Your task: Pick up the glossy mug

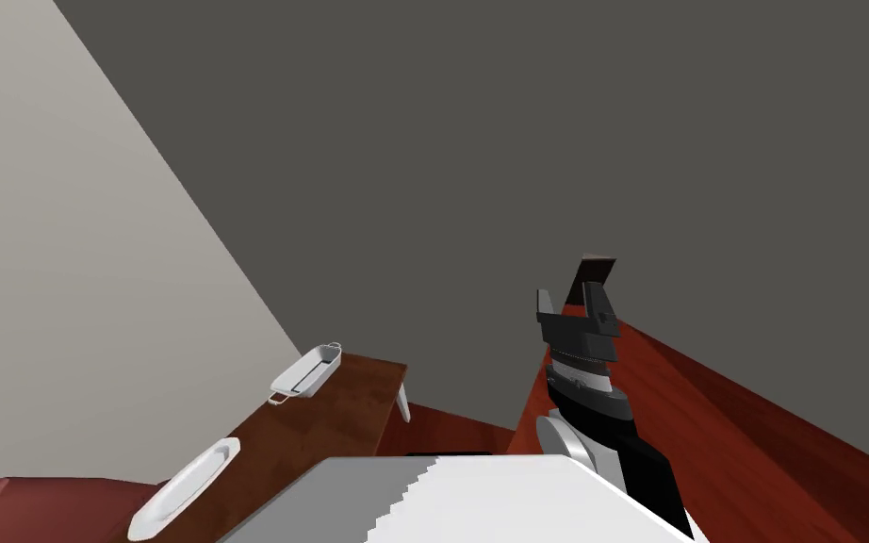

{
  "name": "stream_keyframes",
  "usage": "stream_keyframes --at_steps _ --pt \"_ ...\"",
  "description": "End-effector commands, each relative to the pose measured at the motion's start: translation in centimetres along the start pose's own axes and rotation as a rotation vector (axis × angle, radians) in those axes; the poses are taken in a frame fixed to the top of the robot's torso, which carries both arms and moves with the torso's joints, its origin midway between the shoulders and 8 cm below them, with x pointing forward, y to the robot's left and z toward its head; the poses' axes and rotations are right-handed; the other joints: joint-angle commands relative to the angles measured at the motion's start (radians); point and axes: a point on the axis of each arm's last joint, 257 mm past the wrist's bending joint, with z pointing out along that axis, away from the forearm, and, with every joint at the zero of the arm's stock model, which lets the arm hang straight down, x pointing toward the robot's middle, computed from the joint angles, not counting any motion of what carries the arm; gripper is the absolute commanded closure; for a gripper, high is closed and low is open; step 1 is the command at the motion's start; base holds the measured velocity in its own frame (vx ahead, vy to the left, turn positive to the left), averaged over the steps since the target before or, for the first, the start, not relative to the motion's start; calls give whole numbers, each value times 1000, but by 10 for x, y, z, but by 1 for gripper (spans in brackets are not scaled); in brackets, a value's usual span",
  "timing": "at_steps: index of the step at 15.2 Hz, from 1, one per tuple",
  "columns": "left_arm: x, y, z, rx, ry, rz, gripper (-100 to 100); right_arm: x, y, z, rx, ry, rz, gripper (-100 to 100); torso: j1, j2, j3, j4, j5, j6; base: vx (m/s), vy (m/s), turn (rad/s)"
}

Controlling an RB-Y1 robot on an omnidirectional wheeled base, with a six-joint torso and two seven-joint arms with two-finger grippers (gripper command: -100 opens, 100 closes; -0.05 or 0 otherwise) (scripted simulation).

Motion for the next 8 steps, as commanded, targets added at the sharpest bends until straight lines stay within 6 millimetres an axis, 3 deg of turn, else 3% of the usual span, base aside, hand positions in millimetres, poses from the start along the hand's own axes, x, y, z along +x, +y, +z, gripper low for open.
stream_keyframes --at_steps 1,2,5,7,8 --pt "9 28 -5 -59 18 -6 -100 0 0 0 0 0 0 0 0 0 0 0 0 0 52 44 -214" --pt "9 33 -6 -69 17 -7 -100 0 0 0 0 0 0 0 0 0 0 0 0 0 47 40 -202" --pt "28 84 -21 -179 54 -15 -100 0 0 0 0 0 0 0 0 -1 -1 0 0 1 71 48 -320" --pt "28 85 -21 -180 54 -15 -100 0 0 0 0 0 0 0 1 -3 -2 -1 0 0 62 54 -94" --pt "34 97 -26 -207 65 -17 -100 0 0 0 0 0 0 0 0 -2 -1 0 0 -1 42 23 -85"
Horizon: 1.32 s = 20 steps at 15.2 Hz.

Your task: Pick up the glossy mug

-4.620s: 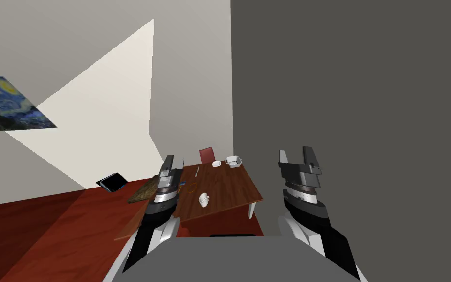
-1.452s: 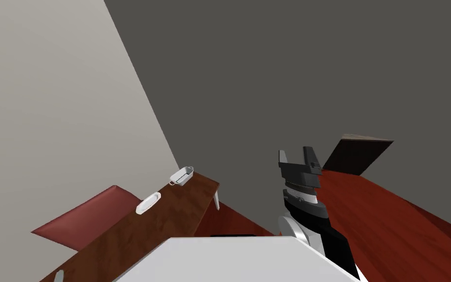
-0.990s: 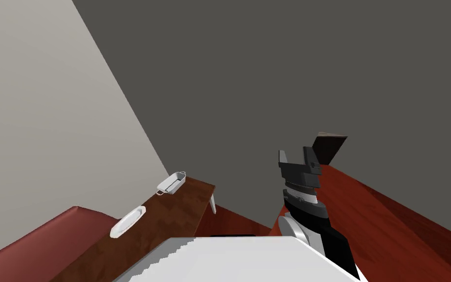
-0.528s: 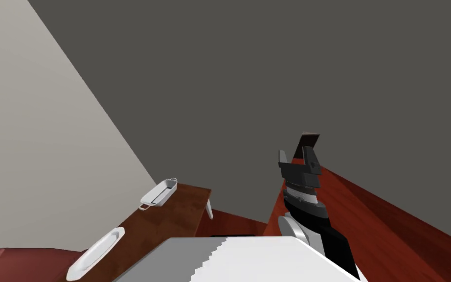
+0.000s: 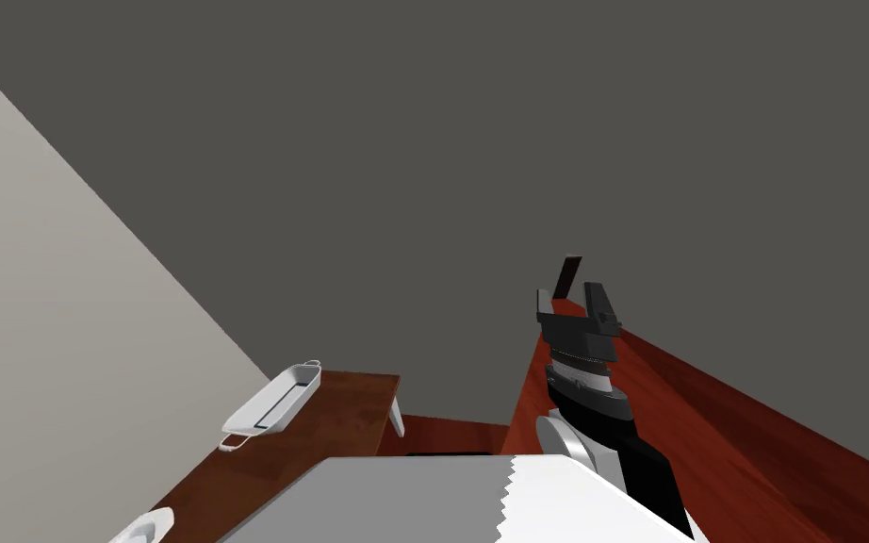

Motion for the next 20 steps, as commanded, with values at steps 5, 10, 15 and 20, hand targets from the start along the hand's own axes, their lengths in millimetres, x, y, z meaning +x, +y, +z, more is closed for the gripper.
stream_keyframes --at_steps 5,10,15,20 --pt "18 33 -3 -70 33 -3 -100 0 0 0 0 0 0 0 0 -1 -1 0 0 0 62 33 -174" --pt "26 16 20 -63 29 -8 -100 0 0 0 0 0 0 0 -2 7 4 2 0 0 -55 18 -7" --pt "25 15 21 -62 28 -8 100 0 0 0 0 0 0 0 -3 5 3 1 -1 0 -28 7 -7" --pt "21 28 6 -69 32 -6 100 0 0 0 0 0 0 0 -1 4 2 0 0 -3 33 -8 12"
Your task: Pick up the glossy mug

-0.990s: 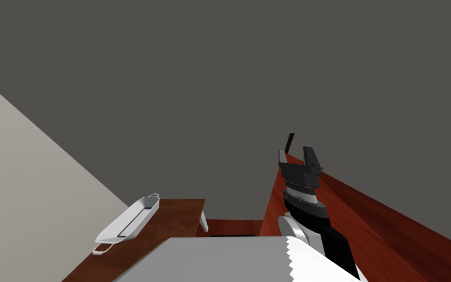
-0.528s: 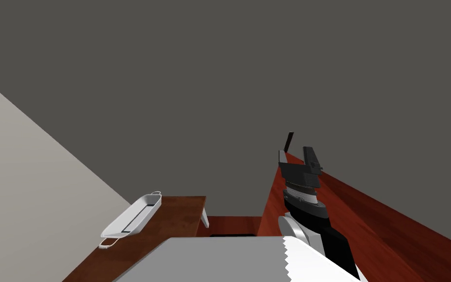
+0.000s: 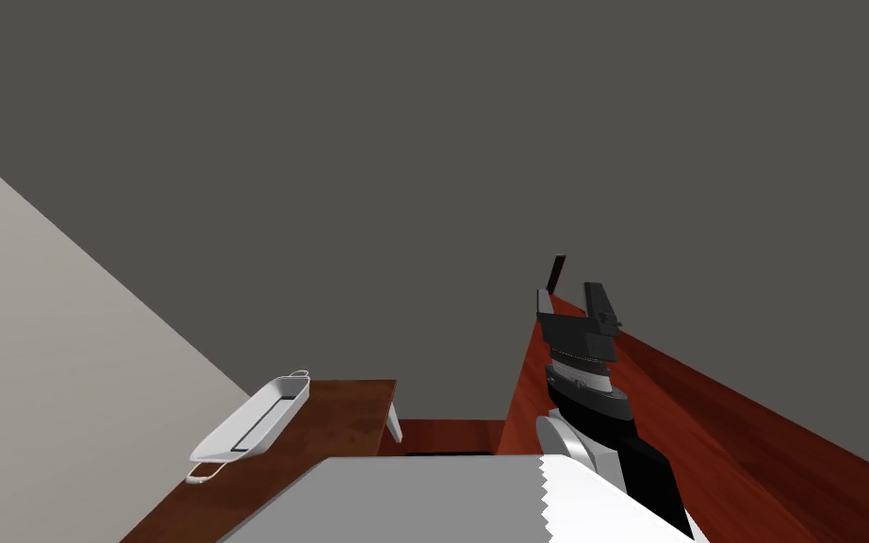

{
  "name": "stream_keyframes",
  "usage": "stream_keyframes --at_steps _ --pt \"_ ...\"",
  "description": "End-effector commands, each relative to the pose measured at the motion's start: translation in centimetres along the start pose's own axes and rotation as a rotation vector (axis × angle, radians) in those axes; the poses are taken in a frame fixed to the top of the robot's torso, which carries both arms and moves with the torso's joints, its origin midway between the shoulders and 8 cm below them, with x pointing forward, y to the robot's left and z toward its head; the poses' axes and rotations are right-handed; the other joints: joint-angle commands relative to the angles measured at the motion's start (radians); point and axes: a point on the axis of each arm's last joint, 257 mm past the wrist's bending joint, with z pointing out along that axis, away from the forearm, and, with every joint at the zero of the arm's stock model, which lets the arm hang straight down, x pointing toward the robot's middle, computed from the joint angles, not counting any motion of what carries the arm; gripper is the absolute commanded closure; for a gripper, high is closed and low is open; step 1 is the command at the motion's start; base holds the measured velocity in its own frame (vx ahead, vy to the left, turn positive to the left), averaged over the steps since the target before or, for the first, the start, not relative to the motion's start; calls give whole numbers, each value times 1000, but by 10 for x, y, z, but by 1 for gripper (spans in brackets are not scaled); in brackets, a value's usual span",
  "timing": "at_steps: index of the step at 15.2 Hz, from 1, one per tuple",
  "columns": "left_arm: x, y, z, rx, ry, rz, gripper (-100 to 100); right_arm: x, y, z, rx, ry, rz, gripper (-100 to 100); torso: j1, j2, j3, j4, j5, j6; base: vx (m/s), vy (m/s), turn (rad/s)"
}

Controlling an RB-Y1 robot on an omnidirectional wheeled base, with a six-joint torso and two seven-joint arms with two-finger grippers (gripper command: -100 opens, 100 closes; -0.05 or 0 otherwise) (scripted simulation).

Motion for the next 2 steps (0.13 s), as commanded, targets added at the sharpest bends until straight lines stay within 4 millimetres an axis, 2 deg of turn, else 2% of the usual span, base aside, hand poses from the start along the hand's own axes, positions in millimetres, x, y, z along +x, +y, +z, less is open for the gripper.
stream_keyframes --at_steps 1,2 --pt "-3 12 -10 -7 2 -4 100 0 0 0 0 0 0 0 0 0 0 0 0 0 88 -30 7" --pt "-1 4 -6 -3 1 0 100 0 0 0 0 0 0 0 -1 -1 -1 -1 0 0 52 -15 10"
